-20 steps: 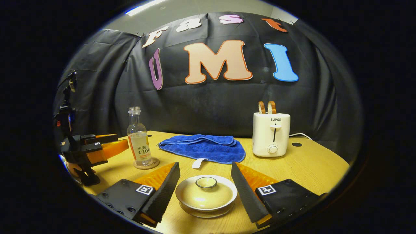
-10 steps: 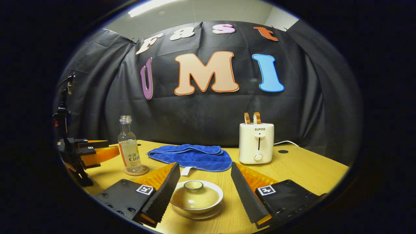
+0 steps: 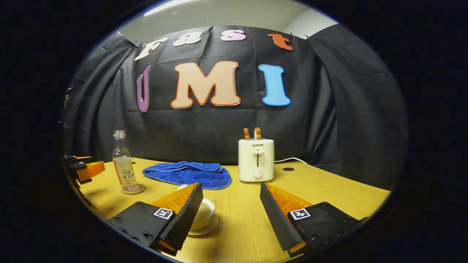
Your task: Open the teacup lid with one hand, grasp the water bottle and pour water into the teacup with the other hand; after pouring, place the water bottle on the coaster and then close the teacup lid.
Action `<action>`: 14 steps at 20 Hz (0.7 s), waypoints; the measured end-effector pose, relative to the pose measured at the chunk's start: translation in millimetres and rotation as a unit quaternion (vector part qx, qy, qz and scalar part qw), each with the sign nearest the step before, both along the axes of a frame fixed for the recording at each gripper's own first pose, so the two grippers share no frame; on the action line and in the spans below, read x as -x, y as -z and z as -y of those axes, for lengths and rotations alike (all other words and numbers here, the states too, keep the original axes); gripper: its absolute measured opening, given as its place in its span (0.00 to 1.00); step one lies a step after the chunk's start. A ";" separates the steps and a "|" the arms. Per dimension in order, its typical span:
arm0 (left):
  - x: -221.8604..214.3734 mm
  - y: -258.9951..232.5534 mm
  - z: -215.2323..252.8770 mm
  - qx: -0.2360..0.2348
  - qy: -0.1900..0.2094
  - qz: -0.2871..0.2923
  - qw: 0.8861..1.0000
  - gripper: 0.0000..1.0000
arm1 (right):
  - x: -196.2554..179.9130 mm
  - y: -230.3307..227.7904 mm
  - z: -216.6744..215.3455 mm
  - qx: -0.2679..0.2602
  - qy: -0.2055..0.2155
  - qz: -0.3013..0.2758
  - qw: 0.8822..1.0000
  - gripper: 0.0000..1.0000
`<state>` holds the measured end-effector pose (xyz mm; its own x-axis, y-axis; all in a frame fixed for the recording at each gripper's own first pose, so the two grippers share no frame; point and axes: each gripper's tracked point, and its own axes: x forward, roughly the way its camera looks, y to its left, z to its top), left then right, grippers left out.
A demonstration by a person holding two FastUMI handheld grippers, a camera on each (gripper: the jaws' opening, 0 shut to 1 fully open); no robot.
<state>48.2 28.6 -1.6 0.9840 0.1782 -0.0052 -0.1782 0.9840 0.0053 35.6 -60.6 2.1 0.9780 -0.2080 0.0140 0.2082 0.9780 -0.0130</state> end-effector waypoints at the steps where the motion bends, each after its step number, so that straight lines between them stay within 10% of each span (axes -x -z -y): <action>1: 4.5 0.4 -1.1 0.000 -0.006 0.000 1.000 0.89 | 4.0 -1.1 6.9 0.001 0.019 0.001 1.000 0.94; 14: 26.6 2.7 -34.1 -0.003 -0.099 -0.001 0.995 0.89 | 35.1 -3.8 50.2 0.005 0.148 0.009 0.989 0.99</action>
<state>21.6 62.7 -4.3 0.9292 0.3695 -0.0061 -0.3694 0.9292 0.0125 0.5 -110.8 5.9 0.8735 -0.4857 0.0337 0.4864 0.8736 -0.0160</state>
